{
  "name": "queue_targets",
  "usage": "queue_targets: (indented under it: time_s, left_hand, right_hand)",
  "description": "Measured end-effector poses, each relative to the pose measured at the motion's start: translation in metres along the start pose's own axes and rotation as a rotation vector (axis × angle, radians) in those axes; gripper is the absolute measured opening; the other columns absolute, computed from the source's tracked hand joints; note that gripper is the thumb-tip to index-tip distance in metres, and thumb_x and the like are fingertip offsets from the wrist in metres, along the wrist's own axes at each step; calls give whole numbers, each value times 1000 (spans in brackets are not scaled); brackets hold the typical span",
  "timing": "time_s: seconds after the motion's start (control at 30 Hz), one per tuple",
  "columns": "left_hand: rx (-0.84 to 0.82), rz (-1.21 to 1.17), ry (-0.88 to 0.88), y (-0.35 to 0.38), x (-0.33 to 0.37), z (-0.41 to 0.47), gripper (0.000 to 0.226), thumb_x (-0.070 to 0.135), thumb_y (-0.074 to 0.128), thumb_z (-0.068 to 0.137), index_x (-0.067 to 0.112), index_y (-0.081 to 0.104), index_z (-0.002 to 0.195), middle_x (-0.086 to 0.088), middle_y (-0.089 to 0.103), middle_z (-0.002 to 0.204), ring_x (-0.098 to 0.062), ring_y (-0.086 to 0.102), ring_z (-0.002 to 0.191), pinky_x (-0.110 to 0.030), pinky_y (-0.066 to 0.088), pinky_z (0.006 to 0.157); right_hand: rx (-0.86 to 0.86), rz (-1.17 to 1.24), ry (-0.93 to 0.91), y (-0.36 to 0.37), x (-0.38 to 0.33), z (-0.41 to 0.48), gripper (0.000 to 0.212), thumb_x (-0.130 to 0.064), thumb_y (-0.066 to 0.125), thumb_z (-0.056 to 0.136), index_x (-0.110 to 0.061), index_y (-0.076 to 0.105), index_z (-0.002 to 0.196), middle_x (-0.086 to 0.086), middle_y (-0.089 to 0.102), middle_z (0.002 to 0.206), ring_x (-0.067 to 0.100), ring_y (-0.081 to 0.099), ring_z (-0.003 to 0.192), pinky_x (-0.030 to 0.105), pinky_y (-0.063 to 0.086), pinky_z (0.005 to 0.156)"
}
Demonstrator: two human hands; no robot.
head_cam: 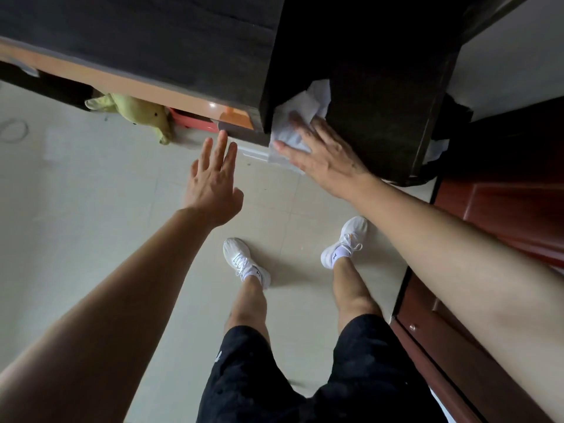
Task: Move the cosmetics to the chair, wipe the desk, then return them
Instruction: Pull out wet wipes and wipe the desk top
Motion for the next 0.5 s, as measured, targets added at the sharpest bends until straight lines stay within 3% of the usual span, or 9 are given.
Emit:
queue_targets:
  time_s: [0.13,0.27,0.4,0.5]
  left_hand:
    - [8,-32,-23,-2,-5,0,83,12,52,87,16,8,158,-1,-11,166,-26,-9,153,-50,12,120]
    - [-2,-89,-104,-5,-12,1,81,11,48,91,19,3,158,-2,-13,166,-25,-12,152,-49,8,121]
    - [-1,-66,-75,-8,-12,1,81,12,48,92,18,2,159,-2,-16,165,-25,-13,152,-49,9,121]
    - [-5,-44,-59,-9,-9,3,82,14,50,91,17,3,158,-2,-16,166,-24,-13,152,-48,12,121]
  right_hand:
    - [-62,-8,-3,-2,-18,27,85,3,46,91,-38,15,159,20,15,164,48,22,145,46,24,120]
    - [-55,26,106,0,-35,33,90,3,51,92,-38,8,159,24,15,163,49,19,147,44,15,123]
    - [-45,42,228,6,-56,41,87,-14,58,96,-36,4,160,28,32,152,51,21,146,48,11,123]
    - [-6,95,251,10,-55,43,63,-37,40,106,-41,7,159,24,35,152,47,20,148,46,9,124]
Point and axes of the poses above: each hand's wrist, its own z-axis towards the middle knuckle, its own y-axis out of the palm, x = y × z, the point moved 1 cm from there along z, towards the middle knuckle
